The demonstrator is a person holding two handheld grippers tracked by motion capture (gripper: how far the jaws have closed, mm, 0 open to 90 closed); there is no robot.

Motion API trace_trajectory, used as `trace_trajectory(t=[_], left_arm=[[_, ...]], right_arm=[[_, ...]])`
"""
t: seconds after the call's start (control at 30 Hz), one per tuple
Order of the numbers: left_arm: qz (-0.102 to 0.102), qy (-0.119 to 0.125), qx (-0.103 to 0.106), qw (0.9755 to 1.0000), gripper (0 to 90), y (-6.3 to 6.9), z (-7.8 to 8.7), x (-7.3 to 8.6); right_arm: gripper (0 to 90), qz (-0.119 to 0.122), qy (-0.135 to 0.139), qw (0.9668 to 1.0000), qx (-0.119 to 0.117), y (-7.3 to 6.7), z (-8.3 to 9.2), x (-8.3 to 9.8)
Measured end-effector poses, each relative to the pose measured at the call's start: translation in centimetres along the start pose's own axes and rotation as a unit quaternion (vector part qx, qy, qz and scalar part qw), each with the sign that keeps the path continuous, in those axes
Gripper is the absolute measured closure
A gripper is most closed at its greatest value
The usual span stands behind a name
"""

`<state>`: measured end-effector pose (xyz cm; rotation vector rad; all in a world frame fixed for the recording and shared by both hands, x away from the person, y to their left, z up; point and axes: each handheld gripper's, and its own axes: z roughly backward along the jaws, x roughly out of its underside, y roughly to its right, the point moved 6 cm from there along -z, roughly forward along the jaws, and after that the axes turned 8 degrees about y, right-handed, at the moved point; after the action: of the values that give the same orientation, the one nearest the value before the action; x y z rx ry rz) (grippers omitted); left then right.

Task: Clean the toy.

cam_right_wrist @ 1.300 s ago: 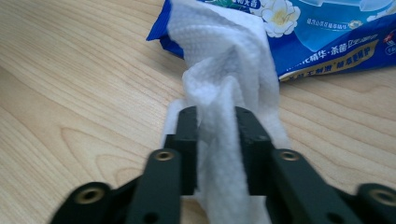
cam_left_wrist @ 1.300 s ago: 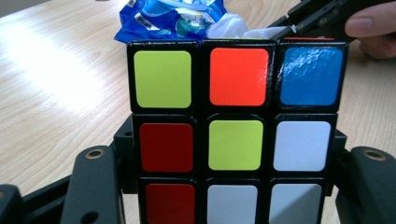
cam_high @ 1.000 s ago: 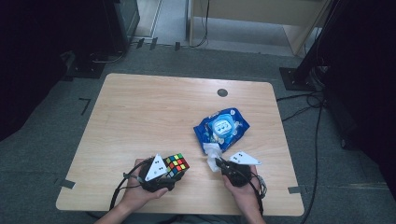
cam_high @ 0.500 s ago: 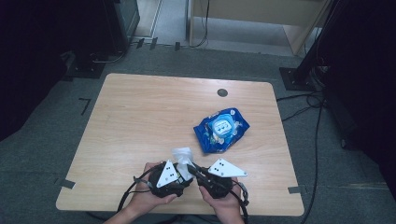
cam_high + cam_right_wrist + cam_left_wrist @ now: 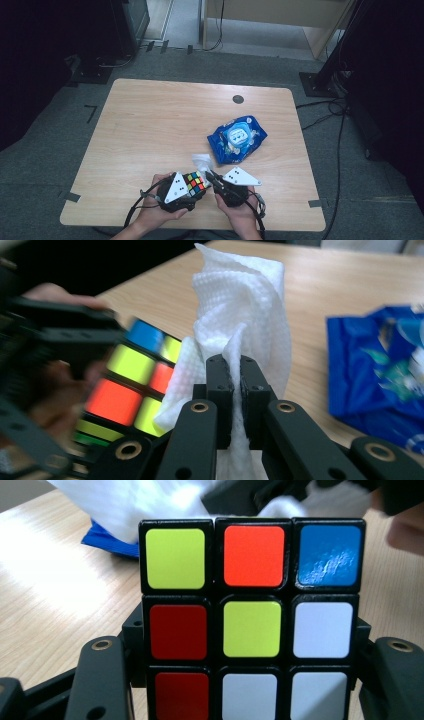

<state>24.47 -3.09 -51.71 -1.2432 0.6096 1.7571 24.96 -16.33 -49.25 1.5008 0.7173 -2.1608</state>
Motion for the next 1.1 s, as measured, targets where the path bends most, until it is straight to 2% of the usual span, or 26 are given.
trace_trajectory(t=[0.03, 0.1, 0.2, 0.23, 0.3, 0.33, 0.37, 0.43, 0.5, 0.57, 0.63, 0.7, 0.9, 0.93, 1.03, 1.1], left_arm=[[0.003, 0.004, -0.001, 1.0, 34.1, -0.2, 0.2, -0.1], [0.009, 0.004, -0.005, 0.9999, 34.1, -0.6, 0.3, -0.1], [0.013, -0.001, -0.011, 0.9999, 34.1, -1.1, 0.3, 0.1], [0.013, -0.002, -0.011, 0.9998, 34.1, -1.2, 0.3, 0.2], [0.015, -0.002, -0.012, 0.9998, 34.1, -1.2, 0.3, 0.3], [0.016, -0.002, -0.013, 0.9998, 34.1, -1.2, 0.2, 0.3], [0.014, -0.004, -0.012, 0.9998, 34.1, -1.2, 0.2, 0.3], [0.013, -0.005, -0.01, 0.9999, 34.1, -0.8, 0.0, 0.3], [0.008, -0.004, -0.007, 0.9999, 34.1, -0.6, -0.1, 0.2], [0.006, -0.001, -0.004, 1.0, 34.1, -0.4, 0.0, 0.0], [0.003, 0.006, -0.004, 1.0, 34.1, -0.2, 0.1, -0.2], [0.001, 0.006, -0.006, 1.0, 34.1, -0.2, 0.2, -0.1], [0.007, 0.011, -0.009, 0.9999, 34.1, -0.4, 0.4, -0.2], [0.004, 0.011, -0.011, 0.9999, 34.1, -0.5, 0.5, -0.3], [0.006, 0.014, -0.013, 0.9998, 34.1, -0.6, 0.7, -0.4], [0.017, 0.025, -0.012, 0.9995, 34.2, -0.9, 0.9, -0.7]], right_arm=[[86.8, -0.005, -0.022, 0.9997, 0.011, 0.8, -0.3, 0.6], [86.7, -0.01, -0.033, 0.9993, 0.018, 1.6, -0.3, 1.0], [86.7, -0.04, -0.019, 0.9989, 0.014, 2.2, 0.2, 0.6], [86.6, -0.047, -0.007, 0.9989, 0.005, 2.0, 0.6, 0.0], [86.5, -0.037, 0.02, 0.999, -0.013, 1.1, 1.4, -1.1], [86.5, -0.037, 0.02, 0.999, -0.013, 1.1, 1.4, -1.1], [86.5, -0.031, 0.043, 0.9978, -0.039, -0.3, 2.1, -2.2], [86.5, -0.019, 0.062, 0.996, -0.061, -1.7, 2.5, -2.9], [86.4, -0.014, 0.065, 0.9948, -0.078, -2.8, 2.5, -2.9], [86.4, -0.014, 0.058, 0.9946, -0.085, -3.2, 2.0, -2.6], [86.4, -0.013, 0.047, 0.9959, -0.076, -3.1, 1.5, -1.9], [86.4, -0.026, 0.047, 0.996, -0.071, -2.7, 1.2, -1.4], [86.2, -0.039, 0.032, 0.9972, -0.055, -1.4, 0.7, -0.8], [86.2, -0.045, 0.026, 0.9977, -0.044, -0.6, 0.5, -0.4], [86.2, -0.051, 0.013, 0.9982, -0.03, 0.3, 0.3, 0.2], [86.2, -0.049, -0.007, 0.9986, -0.017, 0.9, 0.1, 0.8]])
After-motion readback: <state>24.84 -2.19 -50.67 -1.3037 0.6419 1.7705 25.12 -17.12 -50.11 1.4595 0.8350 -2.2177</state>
